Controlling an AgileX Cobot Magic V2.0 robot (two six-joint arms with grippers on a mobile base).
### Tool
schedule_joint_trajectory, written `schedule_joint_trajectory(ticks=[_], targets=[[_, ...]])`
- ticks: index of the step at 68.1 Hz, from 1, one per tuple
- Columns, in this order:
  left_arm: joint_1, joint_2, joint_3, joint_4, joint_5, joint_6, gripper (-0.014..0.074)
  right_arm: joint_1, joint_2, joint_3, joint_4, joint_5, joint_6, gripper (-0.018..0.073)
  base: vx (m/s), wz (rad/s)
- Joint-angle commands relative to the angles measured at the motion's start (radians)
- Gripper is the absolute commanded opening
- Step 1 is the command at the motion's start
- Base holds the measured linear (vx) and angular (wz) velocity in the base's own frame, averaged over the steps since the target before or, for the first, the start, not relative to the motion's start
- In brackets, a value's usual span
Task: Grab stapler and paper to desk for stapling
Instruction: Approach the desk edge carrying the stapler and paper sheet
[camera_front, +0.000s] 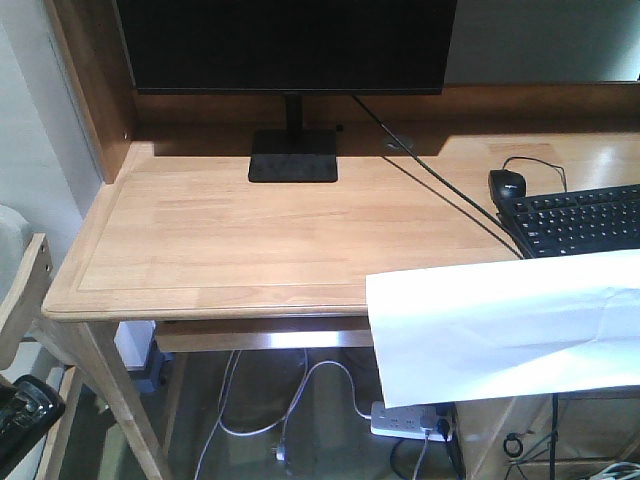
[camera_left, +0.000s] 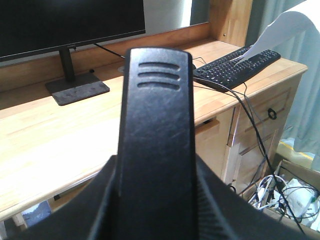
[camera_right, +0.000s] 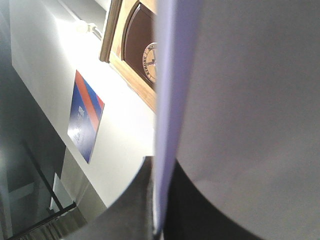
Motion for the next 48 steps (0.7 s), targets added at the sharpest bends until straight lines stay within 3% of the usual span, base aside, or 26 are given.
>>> schedule_joint_trajectory(ticks=[1,48], targets=[[0.0,0.01,-0.029,-0.029,-0.118,-0.002,-0.0006,-0.001,0.002,0.023,0.013,-0.143,-0.013,-0.0001,0.07,0.0],[0.0,0.01,-0.029,-0.029,-0.118,-0.002,-0.0006,-0.001,0.002,0.023,0.013,-0.143,-0.013,-0.0001,0.07,0.01]])
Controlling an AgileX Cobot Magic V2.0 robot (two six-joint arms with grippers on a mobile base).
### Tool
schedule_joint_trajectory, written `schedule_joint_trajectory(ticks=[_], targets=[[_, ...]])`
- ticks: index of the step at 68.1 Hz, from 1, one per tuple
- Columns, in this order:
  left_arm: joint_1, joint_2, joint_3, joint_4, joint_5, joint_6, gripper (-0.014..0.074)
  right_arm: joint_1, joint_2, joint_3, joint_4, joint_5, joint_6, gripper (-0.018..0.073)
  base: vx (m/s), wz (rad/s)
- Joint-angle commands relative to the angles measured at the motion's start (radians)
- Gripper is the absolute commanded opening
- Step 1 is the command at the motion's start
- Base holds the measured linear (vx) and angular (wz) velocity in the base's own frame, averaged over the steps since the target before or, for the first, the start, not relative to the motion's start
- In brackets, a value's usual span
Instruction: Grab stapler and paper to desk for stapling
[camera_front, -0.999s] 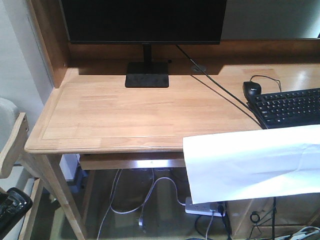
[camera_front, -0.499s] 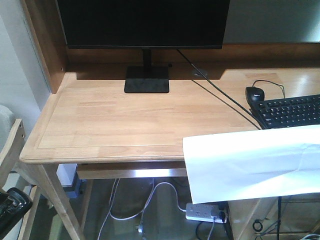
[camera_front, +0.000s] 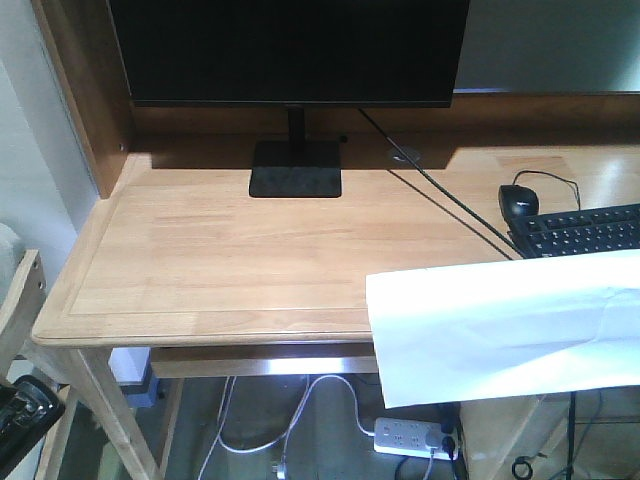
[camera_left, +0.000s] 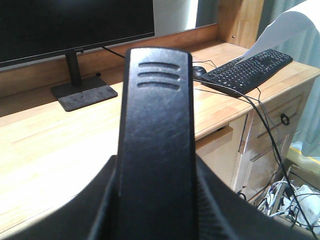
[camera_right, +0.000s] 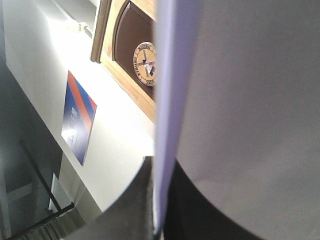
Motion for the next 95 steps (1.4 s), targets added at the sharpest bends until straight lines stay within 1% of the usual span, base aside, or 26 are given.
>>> schedule_joint_trajectory(ticks=[1,95], targets=[[0.0,0.01,-0.029,-0.029,-0.118,-0.002,-0.0006,-0.001,0.002,0.023,0.013,-0.143,-0.013,-0.0001,0.06,0.0],[0.0,0.01,-0.029,-0.029,-0.118,-0.002,-0.0006,-0.001,0.002,0.023,0.013,-0.142,-0.013,-0.0001,0.06,-0.01]])
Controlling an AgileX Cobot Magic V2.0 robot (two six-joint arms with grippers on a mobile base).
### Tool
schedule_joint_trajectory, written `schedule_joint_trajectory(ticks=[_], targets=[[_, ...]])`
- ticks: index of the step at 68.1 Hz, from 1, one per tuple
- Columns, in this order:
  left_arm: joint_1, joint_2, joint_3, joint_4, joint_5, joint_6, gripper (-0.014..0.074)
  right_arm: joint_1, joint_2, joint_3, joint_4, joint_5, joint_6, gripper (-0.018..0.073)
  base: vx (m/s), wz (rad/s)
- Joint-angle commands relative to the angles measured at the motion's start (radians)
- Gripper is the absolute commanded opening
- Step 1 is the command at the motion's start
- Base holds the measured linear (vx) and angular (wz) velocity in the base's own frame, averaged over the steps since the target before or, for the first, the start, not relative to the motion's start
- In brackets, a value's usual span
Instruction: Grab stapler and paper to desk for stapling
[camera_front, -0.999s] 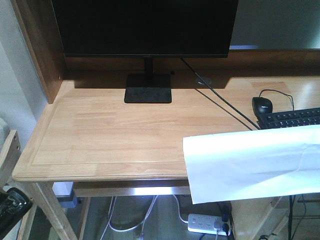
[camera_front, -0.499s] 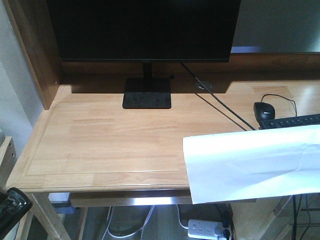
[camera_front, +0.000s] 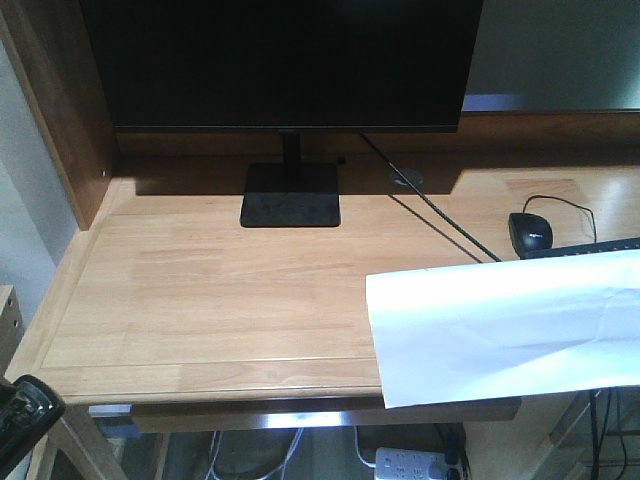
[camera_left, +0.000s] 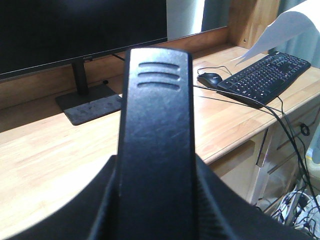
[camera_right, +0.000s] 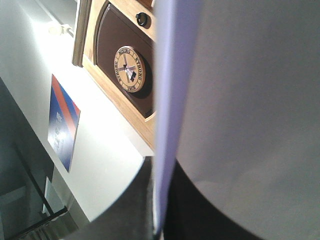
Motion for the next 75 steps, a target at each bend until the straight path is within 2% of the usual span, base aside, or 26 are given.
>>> schedule_joint_trajectory(ticks=[1,75], targets=[[0.0,0.01,-0.029,-0.029,-0.118,-0.002,-0.0006,-0.001,0.002,0.023,0.013,-0.142,-0.013,-0.0001,0.05,-0.01],[0.0,0.01,-0.029,-0.029,-0.118,-0.002,-0.0006,-0.001,0.002,0.023,0.013,-0.143,-0.013,-0.0001,0.03,-0.01]])
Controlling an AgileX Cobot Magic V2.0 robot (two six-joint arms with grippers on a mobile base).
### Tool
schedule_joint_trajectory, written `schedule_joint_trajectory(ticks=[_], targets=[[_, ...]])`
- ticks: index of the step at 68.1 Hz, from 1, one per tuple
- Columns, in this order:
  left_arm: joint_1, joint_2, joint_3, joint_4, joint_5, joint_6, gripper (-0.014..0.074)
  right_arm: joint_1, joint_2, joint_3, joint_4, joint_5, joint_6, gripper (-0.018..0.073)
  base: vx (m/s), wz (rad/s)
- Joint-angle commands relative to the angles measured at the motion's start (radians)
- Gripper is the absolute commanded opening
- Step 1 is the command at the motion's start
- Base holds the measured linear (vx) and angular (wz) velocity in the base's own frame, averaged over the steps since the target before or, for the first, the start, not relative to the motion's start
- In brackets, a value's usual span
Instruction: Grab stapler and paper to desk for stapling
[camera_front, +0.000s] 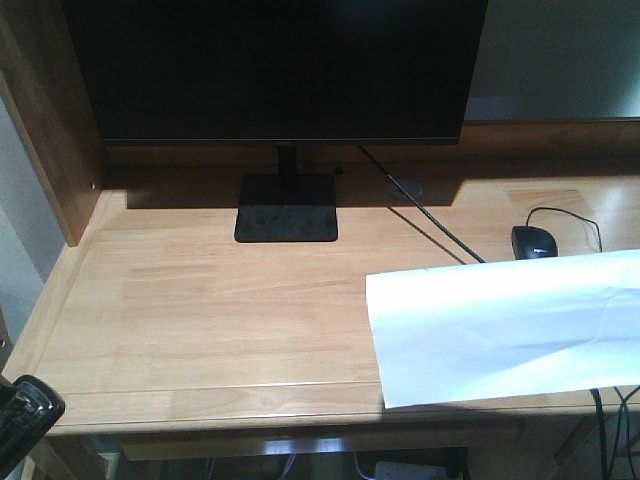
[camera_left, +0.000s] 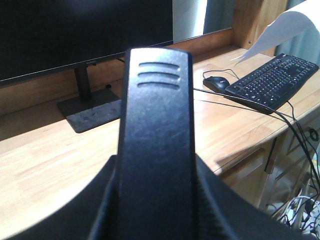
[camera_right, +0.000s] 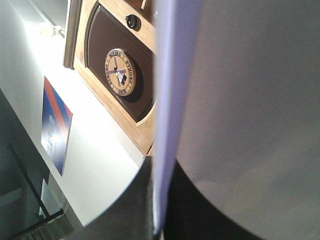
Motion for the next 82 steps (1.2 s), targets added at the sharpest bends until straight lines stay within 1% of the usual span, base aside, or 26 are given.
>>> schedule_joint_trajectory(ticks=[1,82], targets=[[0.0,0.01,-0.029,-0.029,-0.118,-0.002,-0.0006,-0.001,0.002,0.023,0.013,-0.143,-0.013,-0.0001,0.0,0.0],[0.0,0.01,-0.029,-0.029,-0.121,-0.002,-0.0006,-0.001,0.002,0.023,0.013,-0.141,-0.013,-0.0001,0.0,0.0]])
